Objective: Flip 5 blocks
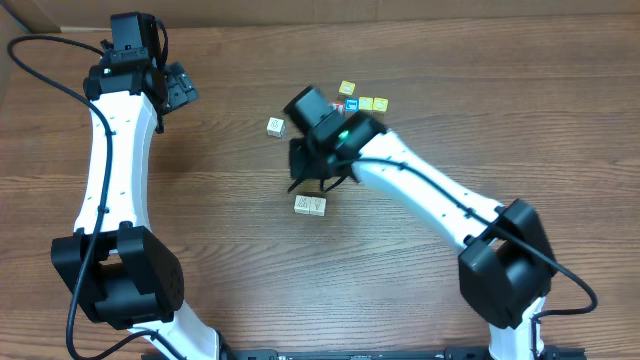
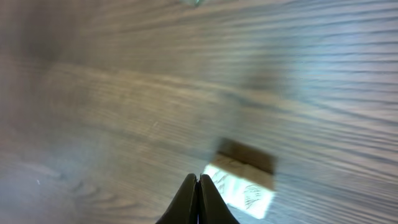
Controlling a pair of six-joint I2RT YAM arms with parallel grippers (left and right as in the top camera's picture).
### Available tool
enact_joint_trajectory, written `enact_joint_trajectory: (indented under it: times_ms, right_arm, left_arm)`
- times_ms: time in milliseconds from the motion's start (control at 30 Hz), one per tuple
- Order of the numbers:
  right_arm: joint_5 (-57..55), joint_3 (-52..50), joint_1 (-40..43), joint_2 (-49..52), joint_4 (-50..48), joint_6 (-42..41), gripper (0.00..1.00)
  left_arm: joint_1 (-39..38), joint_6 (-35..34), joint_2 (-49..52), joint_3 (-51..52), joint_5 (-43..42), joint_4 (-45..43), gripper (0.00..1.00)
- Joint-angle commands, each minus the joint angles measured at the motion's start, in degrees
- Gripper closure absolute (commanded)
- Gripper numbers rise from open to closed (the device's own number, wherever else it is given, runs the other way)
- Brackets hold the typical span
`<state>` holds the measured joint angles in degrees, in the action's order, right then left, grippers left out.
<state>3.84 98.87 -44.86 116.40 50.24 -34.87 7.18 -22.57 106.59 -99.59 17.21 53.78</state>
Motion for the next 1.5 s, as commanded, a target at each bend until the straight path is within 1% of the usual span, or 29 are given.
enact_joint_trajectory:
  times_ms: [0, 133, 267, 400, 500, 767, 1467]
  right_arm:
    - [-3.39, -0.07, -4.57, 2.54, -1.29, 3.3, 0.96]
    - [-8.74, -0.13, -8.48, 5.18, -2.27, 4.39, 0.96]
    - [-9.57, -0.13, -11.02, 6.91, -4.52, 8.46, 0.96]
    - [-14.38, -0.17, -12.72, 7.98, -5.01, 8.55, 0.96]
    - [-16.7, -0.17, -13.11, 8.5, -5.16, 8.55, 0.96]
    - [-18.25, -0.17, -13.16, 11.67, -5.14, 8.57, 0.96]
    - [-20.35, -0.17, -13.03, 11.65, -1.44, 8.55, 0.96]
  left_arm:
    - [0.2, -1.27, -0.85, -1.01, 0.79, -0.04, 0.0]
    - [0.2, -1.25, -0.85, -1.01, 0.79, -0.04, 0.0]
    - [0.2, -1.27, -0.85, -1.01, 0.79, -0.04, 0.0]
    - [0.2, -1.27, -0.85, -1.01, 0.79, -0.04, 0.0]
    - [0.2, -1.27, -0.85, -1.01, 0.79, -0.07, 0.0]
    - [0.2, -1.27, -0.85, -1.01, 0.79, -0.04, 0.0]
    - [0.2, -1.27, -0.85, -1.01, 0.79, -0.04, 0.0]
